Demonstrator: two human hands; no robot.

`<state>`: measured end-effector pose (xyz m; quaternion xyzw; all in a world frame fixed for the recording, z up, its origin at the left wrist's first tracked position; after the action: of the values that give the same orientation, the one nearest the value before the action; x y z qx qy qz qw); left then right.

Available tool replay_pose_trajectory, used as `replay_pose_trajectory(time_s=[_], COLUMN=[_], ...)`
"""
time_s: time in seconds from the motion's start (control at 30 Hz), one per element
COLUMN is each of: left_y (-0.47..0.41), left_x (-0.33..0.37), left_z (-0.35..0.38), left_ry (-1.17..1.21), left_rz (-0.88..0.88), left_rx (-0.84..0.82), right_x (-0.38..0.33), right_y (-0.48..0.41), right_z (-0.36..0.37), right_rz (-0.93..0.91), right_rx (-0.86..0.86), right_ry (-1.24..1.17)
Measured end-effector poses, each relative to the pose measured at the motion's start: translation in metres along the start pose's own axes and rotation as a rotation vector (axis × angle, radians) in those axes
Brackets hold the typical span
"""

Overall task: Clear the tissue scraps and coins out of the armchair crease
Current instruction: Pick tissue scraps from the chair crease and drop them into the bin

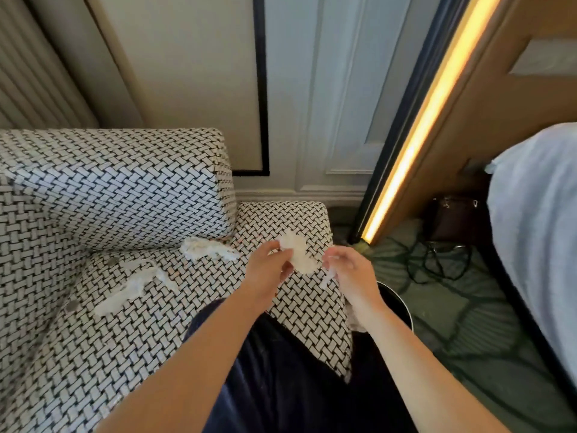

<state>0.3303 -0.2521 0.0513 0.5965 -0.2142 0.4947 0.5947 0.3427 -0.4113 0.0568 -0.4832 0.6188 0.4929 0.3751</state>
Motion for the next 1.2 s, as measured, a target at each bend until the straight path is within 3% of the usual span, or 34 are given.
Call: replay_pose_trajectory(time_s=[0.23, 0.6, 0.73, 0.97, 1.2], left_y=[-0.018, -0.023, -0.015, -0.015, -0.011], left_x=[-0.044, -0.090, -0.093, -0.084, -0.082], left_z=[0.080, 0.146, 0.144, 0.123, 0.117], left_ry=[-0.100, -0.268, -0.346, -0.401, -0.374], left_rz=[-0.168, -0.326, -0.337, -0.317, -0.320], left_rx=[-0.103, -0.181, -0.231, -0.189, -0.173], right_x=[0.023, 0.068, 0.081, 0.090, 0.089], right_y=[-0.009, -0.010, -0.011, -0.013, -0.012], right_z=[-0.089, -0.155, -0.160, -0.150, -0.139], right_rz=[0.018, 0.167, 0.311, 0.532, 0.570], right_rx=[0.189, 0.269, 0.270, 0.195, 0.124], right_ry=[-0.048, -0.120, -0.289, -0.829, -0.991])
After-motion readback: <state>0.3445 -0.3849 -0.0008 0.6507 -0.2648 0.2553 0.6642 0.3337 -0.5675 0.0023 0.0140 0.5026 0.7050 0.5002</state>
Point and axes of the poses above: each hand's wrist, its own y-axis away from the middle knuckle, its own z-axis out of the palm, x = y × z, the point moved 4 cm from there along -y, towards the middle knuckle, and after that the axes turned 1 degree about x, right-handed, at the moved point
